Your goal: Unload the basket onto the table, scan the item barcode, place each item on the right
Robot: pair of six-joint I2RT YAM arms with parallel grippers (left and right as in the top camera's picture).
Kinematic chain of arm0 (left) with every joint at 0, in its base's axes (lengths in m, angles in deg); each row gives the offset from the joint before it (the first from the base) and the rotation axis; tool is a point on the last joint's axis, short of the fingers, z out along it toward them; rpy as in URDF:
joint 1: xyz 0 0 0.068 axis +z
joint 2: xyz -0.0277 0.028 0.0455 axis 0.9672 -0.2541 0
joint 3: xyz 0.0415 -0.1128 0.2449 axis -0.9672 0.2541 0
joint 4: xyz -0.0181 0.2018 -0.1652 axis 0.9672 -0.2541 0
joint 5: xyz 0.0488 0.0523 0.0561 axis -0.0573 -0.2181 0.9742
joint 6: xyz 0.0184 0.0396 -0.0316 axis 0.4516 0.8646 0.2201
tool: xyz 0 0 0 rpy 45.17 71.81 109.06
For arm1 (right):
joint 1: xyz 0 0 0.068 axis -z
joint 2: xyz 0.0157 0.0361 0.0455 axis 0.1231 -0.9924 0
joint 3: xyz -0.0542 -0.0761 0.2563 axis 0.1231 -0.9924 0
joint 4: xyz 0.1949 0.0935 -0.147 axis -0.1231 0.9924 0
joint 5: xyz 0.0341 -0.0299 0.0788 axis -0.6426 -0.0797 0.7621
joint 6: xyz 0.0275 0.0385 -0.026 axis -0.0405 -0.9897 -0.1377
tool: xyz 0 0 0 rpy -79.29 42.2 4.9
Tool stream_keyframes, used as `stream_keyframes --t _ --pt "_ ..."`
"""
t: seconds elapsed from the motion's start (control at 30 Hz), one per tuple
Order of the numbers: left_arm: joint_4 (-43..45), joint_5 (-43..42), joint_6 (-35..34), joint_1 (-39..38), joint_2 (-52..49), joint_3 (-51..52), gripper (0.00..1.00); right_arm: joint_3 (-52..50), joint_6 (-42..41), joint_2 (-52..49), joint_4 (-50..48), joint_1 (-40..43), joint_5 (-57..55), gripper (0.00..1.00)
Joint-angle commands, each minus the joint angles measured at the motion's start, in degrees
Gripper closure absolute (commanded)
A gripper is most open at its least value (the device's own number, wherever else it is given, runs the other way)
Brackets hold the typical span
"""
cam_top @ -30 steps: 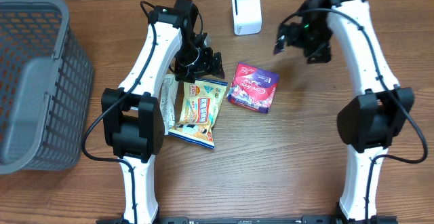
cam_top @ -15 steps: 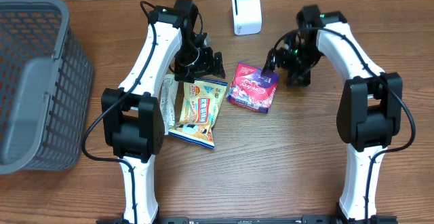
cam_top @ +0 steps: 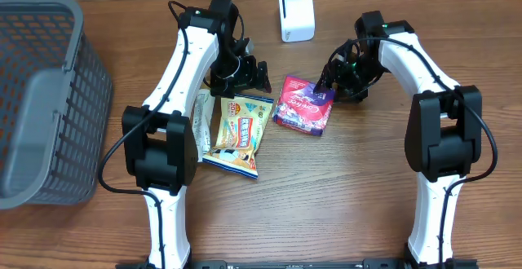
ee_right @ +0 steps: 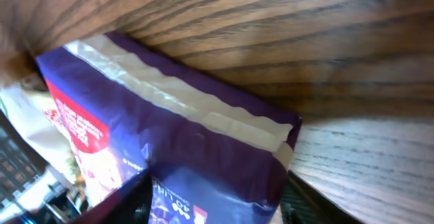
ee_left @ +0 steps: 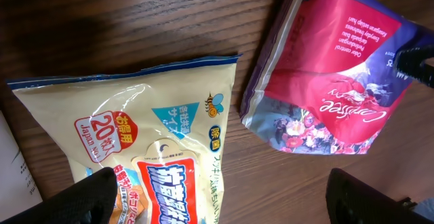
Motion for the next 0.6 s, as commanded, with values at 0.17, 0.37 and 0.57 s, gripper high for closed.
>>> stream_keyframes --t 0.17,0.37,0.57 --pt "0.2 0.4 -0.8 0.2 1.4 -1.3 0.09 -2.3 0.0 -0.2 -2.6 -0.9 0.9 0.59" --pt "0.2 0.4 -0.9 0.2 1.4 -1.3 0.06 -2.5 0.0 -0.4 -4.1 -1.0 0.0 0.58" --pt "0.2 0.4 -0.8 0.2 1.4 -1.3 0.0 -2.8 0.0 -0.9 -5.4 -1.9 0.0 0.7"
